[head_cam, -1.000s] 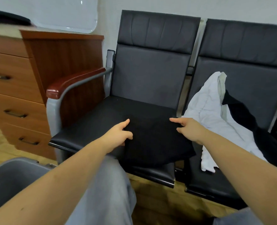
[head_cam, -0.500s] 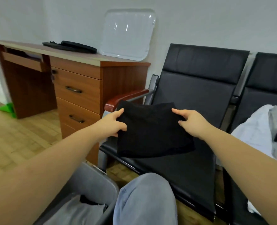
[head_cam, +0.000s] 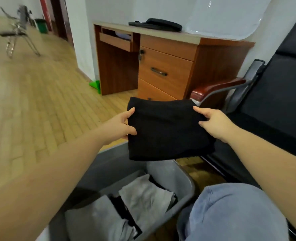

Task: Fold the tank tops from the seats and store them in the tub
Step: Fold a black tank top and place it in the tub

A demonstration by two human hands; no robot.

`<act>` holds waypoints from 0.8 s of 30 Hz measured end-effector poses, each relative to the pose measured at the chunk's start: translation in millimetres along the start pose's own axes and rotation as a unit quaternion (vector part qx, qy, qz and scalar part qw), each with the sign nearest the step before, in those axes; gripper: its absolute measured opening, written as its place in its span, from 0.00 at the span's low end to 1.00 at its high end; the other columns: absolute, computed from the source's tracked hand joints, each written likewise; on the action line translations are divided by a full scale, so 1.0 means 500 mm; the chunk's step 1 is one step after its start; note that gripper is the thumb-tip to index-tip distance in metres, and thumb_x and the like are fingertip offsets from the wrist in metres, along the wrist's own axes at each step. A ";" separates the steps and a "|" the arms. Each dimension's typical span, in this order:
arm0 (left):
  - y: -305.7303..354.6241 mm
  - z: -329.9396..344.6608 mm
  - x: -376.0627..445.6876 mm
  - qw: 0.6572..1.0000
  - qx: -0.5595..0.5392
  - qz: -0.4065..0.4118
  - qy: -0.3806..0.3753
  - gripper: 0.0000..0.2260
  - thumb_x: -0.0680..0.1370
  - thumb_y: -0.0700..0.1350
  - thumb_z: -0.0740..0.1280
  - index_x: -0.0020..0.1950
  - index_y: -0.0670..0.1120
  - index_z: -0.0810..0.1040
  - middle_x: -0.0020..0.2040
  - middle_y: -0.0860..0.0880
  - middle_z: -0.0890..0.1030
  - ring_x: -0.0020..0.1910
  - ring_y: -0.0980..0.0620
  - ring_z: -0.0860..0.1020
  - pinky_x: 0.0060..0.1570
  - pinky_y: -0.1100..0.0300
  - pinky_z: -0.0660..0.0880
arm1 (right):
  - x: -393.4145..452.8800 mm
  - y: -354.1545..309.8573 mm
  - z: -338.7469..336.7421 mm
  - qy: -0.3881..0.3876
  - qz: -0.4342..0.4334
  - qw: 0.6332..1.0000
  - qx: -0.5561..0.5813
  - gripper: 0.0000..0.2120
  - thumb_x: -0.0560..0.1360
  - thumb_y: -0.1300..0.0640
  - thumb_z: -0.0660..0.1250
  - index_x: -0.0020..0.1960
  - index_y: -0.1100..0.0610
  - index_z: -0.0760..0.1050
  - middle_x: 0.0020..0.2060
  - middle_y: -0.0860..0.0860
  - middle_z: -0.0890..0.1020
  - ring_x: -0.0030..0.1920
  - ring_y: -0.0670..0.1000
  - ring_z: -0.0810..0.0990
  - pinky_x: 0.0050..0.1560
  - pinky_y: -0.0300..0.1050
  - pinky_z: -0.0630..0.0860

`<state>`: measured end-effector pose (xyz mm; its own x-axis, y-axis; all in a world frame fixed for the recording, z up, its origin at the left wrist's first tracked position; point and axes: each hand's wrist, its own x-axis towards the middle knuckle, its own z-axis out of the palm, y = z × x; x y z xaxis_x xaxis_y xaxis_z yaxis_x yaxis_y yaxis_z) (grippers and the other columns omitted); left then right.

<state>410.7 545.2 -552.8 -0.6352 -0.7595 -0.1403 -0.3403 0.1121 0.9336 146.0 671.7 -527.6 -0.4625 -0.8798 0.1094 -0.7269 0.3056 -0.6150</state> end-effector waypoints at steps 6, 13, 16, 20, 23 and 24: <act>-0.133 -0.062 -0.055 0.998 -0.008 -0.063 0.022 0.40 0.75 0.32 0.67 0.79 0.54 0.51 0.62 0.50 0.77 0.52 0.49 0.82 0.50 0.56 0.80 | 0.005 -0.036 0.169 -0.077 0.002 0.997 -0.012 0.28 0.79 0.67 0.60 0.74 0.47 0.64 0.71 0.53 0.70 0.68 0.56 0.71 0.65 0.44 0.68; -0.289 -0.006 -0.085 0.993 -0.006 -0.116 0.007 0.42 0.75 0.33 0.69 0.79 0.55 0.48 0.70 0.51 0.70 0.56 0.50 0.79 0.52 0.51 0.80 | -0.066 -0.024 0.332 -0.125 0.030 0.987 -0.096 0.33 0.78 0.71 0.56 0.76 0.44 0.57 0.74 0.53 0.65 0.56 0.57 0.77 0.52 0.50 0.76; -0.332 0.045 -0.101 0.992 0.036 -0.120 0.000 0.43 0.75 0.34 0.69 0.79 0.52 0.44 0.79 0.54 0.50 0.52 0.52 0.78 0.40 0.61 0.80 | -0.092 -0.004 0.384 -0.163 0.040 0.979 -0.113 0.34 0.78 0.71 0.55 0.77 0.43 0.55 0.72 0.55 0.68 0.38 0.50 0.75 0.39 0.49 0.75; -0.391 0.102 -0.115 0.989 0.024 -0.143 0.008 0.44 0.75 0.33 0.68 0.79 0.50 0.41 0.79 0.55 0.42 0.68 0.49 0.70 0.51 0.55 0.79 | -0.127 0.015 0.429 -0.193 0.044 0.969 -0.150 0.35 0.79 0.71 0.55 0.78 0.43 0.53 0.77 0.51 0.59 0.58 0.57 0.77 0.37 0.46 0.75; -0.425 0.130 -0.125 0.987 0.014 -0.160 0.016 0.45 0.75 0.32 0.68 0.79 0.48 0.41 0.79 0.53 0.40 0.76 0.47 0.57 0.55 0.57 0.77 | -0.144 0.023 0.453 -0.209 0.052 0.962 -0.166 0.36 0.78 0.71 0.55 0.78 0.43 0.52 0.77 0.50 0.56 0.67 0.57 0.71 0.47 0.45 0.76; -0.436 0.137 -0.129 0.986 0.019 -0.164 0.014 0.45 0.75 0.32 0.69 0.79 0.48 0.40 0.79 0.52 0.39 0.77 0.47 0.56 0.59 0.55 0.76 | -0.147 0.025 0.459 -0.218 0.054 0.959 -0.172 0.36 0.78 0.72 0.54 0.78 0.43 0.52 0.77 0.50 0.56 0.69 0.57 0.69 0.50 0.46 0.76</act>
<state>478.4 613.4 -769.9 -0.4674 -0.7762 -0.4231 -0.5498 -0.1195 0.8267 287.6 656.4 -722.6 -0.3423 -0.8821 -0.3237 -0.8462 0.4391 -0.3019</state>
